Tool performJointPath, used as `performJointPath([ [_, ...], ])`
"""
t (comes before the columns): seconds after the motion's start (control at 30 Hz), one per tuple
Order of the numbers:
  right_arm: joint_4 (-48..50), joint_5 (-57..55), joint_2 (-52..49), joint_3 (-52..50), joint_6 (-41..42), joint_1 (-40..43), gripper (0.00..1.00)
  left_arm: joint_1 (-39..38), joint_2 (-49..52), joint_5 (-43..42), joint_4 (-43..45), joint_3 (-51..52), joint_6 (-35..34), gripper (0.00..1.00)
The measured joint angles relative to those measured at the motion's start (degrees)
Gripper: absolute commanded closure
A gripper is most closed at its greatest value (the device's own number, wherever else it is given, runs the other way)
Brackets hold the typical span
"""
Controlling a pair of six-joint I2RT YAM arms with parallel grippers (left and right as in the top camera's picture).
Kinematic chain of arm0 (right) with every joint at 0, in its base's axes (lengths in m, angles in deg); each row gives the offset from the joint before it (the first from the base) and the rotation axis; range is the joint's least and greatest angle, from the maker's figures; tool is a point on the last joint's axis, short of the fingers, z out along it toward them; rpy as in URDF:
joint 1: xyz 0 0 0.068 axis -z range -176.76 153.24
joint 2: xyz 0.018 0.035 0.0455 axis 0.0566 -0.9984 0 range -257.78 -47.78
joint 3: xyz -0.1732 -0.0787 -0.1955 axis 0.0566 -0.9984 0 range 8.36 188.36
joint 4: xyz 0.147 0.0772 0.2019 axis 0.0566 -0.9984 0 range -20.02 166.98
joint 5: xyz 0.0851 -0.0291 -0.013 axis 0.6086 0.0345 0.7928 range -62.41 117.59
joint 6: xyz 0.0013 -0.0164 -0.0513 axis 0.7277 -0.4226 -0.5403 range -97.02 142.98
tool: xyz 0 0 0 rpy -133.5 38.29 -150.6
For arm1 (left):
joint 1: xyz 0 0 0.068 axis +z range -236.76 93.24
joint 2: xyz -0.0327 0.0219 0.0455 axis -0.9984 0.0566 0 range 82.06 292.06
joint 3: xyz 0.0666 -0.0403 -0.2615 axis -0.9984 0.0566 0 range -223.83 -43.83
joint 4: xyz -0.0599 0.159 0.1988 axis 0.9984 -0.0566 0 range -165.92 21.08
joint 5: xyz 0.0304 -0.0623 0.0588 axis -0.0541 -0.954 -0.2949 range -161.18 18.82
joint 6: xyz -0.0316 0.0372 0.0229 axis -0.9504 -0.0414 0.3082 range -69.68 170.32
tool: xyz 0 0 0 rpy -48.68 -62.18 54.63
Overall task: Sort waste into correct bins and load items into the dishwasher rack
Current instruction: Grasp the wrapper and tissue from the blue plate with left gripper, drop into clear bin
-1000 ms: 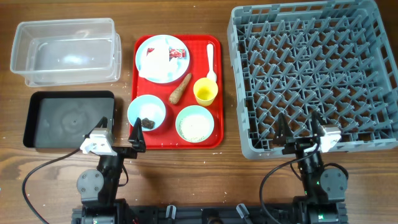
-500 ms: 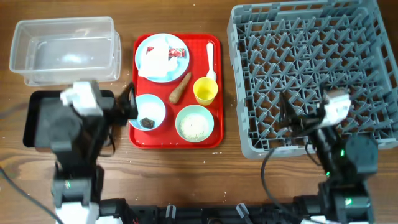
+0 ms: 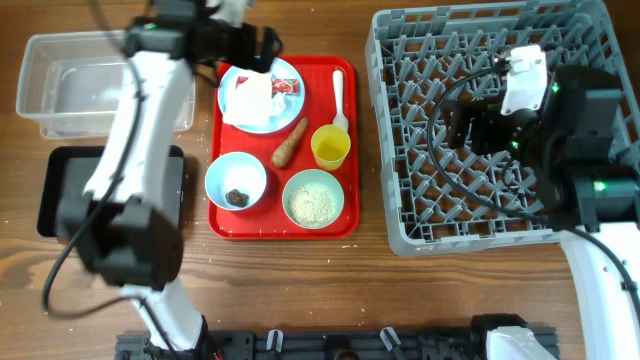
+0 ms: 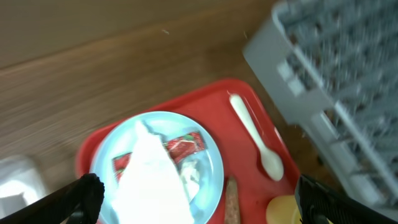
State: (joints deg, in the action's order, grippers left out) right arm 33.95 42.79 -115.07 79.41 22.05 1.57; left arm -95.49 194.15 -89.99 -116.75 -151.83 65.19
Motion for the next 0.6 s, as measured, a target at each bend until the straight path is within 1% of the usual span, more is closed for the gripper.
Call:
performJointPath([
  [0.07, -2.38, 0.28, -1.62, 0.04, 3.5, 0.0, 0.0, -2.51, 5.68, 0.0, -0.63, -0.11, 4.2, 0.0],
  [0.13, -3.63, 0.46, -2.97, 0.04, 5.07, 0.0, 0.0, -3.32, 9.49, 0.02, -1.07, -0.13, 5.81, 0.0],
  [0.2, -4.59, 0.46, -3.74, 0.04, 5.86, 0.0, 0.0, -3.48, 12.13, 1.2, -1.03, -0.11, 6.51, 0.0],
  [0.3, -5.33, 0.46, -4.42, 0.04, 6.1, 0.0, 0.0, -3.3, 15.52, 5.35, -0.33, -0.11, 7.13, 0.0],
  [0.5, -5.88, 0.48, -4.5, 0.04, 6.29, 0.0, 0.0, -0.52, 22.88, 7.52, 4.48, -0.13, 6.93, 0.0],
  [0.53, -5.97, 0.46, -4.5, 0.04, 6.29, 0.0, 0.0, -0.31, 23.04, 7.72, 5.49, -0.28, 6.88, 0.02],
  [0.6, -6.05, 0.48, -4.52, 0.04, 6.29, 0.0, 0.0, -0.31, 23.56, 8.26, 6.75, -0.39, 6.82, 0.6],
])
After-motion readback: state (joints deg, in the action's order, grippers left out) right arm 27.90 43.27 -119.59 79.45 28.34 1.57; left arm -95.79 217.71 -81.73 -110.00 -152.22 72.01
